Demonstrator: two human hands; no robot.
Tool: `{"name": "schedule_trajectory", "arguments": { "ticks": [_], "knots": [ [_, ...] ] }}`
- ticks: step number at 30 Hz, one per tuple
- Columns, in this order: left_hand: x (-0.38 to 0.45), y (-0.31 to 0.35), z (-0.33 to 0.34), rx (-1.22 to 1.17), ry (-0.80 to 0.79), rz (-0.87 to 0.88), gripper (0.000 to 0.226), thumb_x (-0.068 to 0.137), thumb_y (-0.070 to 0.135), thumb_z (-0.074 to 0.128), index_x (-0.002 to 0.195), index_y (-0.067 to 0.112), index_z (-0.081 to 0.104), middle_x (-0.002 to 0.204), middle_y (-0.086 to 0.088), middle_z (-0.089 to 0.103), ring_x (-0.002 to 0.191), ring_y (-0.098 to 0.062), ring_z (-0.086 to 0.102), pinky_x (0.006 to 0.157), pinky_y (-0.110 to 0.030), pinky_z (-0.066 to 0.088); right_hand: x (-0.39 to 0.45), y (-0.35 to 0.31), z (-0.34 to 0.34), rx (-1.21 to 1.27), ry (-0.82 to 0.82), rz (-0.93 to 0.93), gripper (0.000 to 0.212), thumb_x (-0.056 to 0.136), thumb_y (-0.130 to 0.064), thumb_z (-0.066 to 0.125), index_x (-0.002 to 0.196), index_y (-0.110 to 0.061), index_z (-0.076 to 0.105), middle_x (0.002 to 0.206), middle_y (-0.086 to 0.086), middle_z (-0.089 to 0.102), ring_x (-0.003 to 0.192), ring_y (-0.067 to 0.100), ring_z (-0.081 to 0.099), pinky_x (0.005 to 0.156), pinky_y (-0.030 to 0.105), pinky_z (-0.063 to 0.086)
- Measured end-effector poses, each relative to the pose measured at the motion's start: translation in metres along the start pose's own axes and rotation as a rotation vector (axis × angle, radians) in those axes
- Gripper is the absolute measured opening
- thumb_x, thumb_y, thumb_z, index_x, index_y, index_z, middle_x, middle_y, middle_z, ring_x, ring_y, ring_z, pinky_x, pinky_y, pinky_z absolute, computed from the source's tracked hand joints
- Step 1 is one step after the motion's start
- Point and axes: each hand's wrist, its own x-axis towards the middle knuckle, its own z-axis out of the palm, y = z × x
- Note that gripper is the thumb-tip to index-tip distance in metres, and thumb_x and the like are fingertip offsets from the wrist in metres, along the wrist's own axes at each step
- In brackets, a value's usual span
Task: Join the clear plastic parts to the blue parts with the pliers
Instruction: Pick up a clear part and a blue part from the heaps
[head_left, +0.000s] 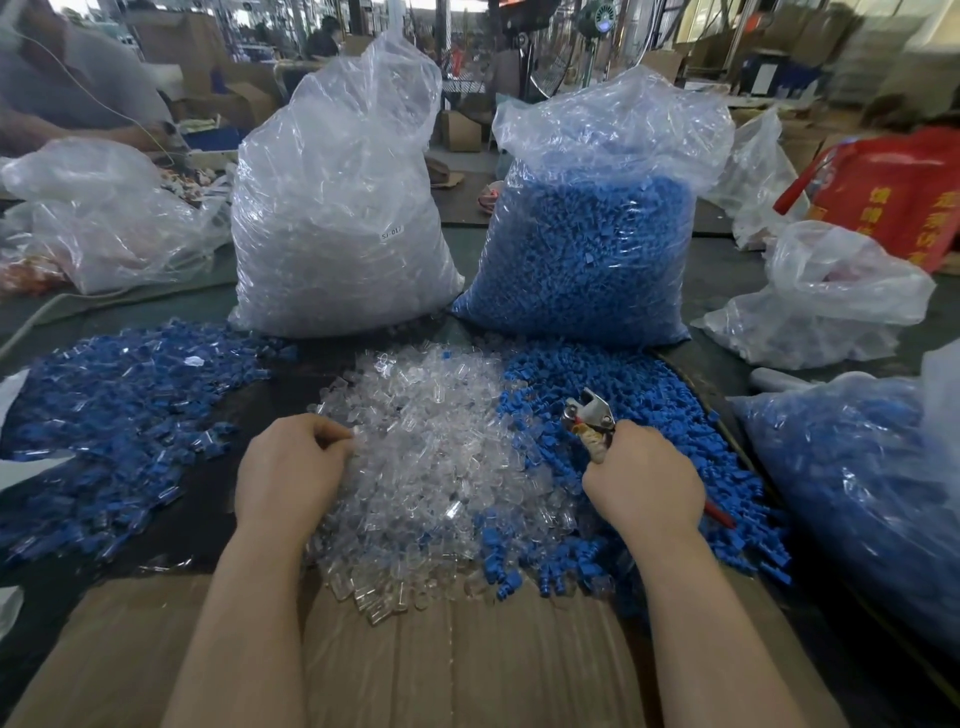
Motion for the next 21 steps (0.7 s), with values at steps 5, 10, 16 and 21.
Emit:
{"name": "schedule_trajectory", "arguments": {
  "ticks": [5,10,16,21],
  "knots": [
    [-0.008,0.025,0.005,-0.149,0.006,0.105,0.006,0.088,0.029,0.071,0.084,0.033,0.073,0.081,0.017,0.067,0.078,-0.003,0.06,0.071,-0.03,0.05,0.002,0.0,0.001,-0.015,-0.03,-0.021,0.018,0.089,-0.029,0.059,0.088,-0.018,0.045,0.089,0.0,0.045,0.062,0.02,0.042,0.055,0.03,0.032],
    [-0.023,0.051,0.012,-0.354,-0.056,0.164,0.007,0.086,0.03,0.074,0.081,0.034,0.072,0.072,0.016,0.07,0.071,0.003,0.064,0.066,-0.02,0.047,0.003,0.001,0.0,-0.028,-0.043,-0.027,0.017,0.087,-0.028,0.06,0.084,-0.018,0.046,0.077,-0.001,0.045,0.065,0.021,0.047,0.056,0.03,0.035],
    [-0.033,0.068,0.017,-0.542,-0.122,0.151,0.008,0.086,0.022,0.074,0.088,0.03,0.073,0.072,0.01,0.073,0.07,-0.001,0.068,0.067,-0.017,0.052,0.003,0.002,-0.002,-0.018,-0.059,-0.055,0.019,0.088,-0.026,0.058,0.079,-0.017,0.044,0.076,-0.001,0.047,0.061,0.02,0.046,0.052,0.028,0.032],
    [-0.04,0.078,0.02,-0.691,-0.241,0.116,0.011,0.084,0.013,0.076,0.088,0.023,0.073,0.075,0.006,0.075,0.067,-0.002,0.069,0.059,-0.008,0.049,0.004,0.003,-0.001,-0.008,-0.005,-0.044,0.024,0.089,-0.025,0.058,0.073,-0.018,0.041,0.073,0.0,0.048,0.056,0.016,0.042,0.046,0.027,0.025]
  ]
}}
